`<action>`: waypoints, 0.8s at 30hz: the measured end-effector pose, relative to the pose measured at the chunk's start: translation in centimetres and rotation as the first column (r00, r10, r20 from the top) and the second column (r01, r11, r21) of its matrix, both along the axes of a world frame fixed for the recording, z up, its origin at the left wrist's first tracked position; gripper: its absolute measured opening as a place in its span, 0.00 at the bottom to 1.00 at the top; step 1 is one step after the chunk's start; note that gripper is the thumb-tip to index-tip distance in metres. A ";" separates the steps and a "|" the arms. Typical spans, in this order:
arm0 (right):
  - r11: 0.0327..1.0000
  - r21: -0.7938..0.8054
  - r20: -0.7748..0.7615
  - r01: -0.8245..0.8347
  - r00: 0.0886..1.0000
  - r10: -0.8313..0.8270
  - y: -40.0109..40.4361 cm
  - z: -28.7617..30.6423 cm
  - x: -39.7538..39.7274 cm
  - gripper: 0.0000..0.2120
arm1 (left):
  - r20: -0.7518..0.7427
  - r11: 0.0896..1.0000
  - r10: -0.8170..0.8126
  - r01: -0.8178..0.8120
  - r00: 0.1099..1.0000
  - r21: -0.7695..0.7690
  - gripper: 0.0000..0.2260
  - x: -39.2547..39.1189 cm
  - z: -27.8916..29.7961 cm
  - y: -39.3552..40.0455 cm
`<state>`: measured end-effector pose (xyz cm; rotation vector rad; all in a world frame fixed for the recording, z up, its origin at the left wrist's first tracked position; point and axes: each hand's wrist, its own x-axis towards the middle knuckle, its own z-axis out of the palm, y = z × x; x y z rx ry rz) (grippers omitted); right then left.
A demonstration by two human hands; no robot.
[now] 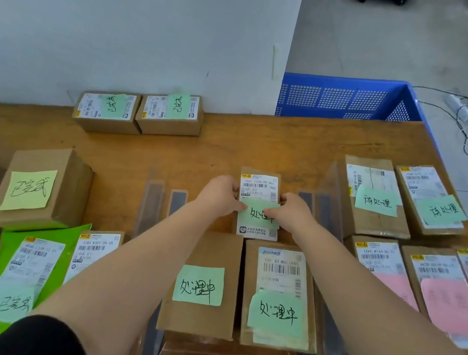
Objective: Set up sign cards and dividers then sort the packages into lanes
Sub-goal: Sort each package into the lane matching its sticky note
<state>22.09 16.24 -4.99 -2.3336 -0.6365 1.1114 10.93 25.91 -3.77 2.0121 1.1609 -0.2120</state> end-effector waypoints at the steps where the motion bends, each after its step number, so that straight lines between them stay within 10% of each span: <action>1: 1.000 -0.007 0.002 -0.003 1.000 0.003 -0.1 0.0 0.1 0.22 | 0.003 1.000 -0.003 0.003 1.000 -0.004 0.10 0.1 0.0 -0.1; 11: 0.997 -0.077 0.072 -0.025 0.997 0.031 -0.1 0.4 0.3 0.24 | -0.001 1.000 -0.005 0.005 1.000 -0.013 0.18 0.0 -0.6 -0.7; 16: 0.987 0.082 0.322 -0.141 0.941 0.107 2.9 2.9 -0.8 0.32 | 0.095 0.988 0.058 -0.071 0.994 0.138 0.24 -2.2 3.2 2.5; 24: 0.900 0.266 0.302 -0.345 0.917 0.262 14.7 6.5 -4.9 0.28 | 0.198 0.908 0.168 -0.230 0.966 0.350 0.21 -7.1 6.6 12.5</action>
